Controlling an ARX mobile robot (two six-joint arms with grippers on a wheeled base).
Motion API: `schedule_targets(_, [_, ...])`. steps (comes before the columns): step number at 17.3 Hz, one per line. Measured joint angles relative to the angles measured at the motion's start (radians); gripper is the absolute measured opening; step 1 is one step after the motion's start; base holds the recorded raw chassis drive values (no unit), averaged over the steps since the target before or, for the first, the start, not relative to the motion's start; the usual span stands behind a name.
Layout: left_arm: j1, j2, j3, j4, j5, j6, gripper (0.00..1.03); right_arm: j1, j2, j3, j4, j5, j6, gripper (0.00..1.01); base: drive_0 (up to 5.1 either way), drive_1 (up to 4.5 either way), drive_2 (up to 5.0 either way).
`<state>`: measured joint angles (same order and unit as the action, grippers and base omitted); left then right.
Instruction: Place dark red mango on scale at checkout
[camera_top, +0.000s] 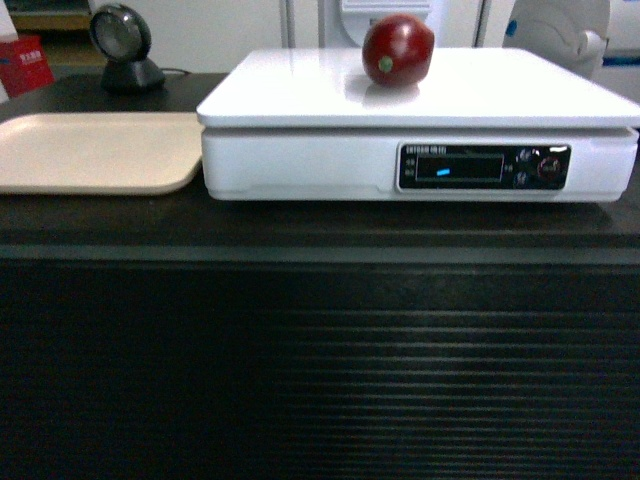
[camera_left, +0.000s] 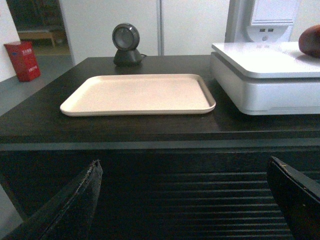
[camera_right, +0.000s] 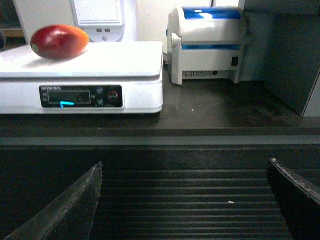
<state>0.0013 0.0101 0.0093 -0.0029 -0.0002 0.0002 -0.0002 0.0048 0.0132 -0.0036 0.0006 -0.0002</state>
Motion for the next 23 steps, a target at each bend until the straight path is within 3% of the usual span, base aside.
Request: schedule_targets(23, [0.0, 0.0, 0.0, -0.003, 0.0, 0.0, 0.98, 0.0, 0.0, 0.0, -0.002, 0.0, 0.0, 0.98, 0.0, 0.0, 0.0])
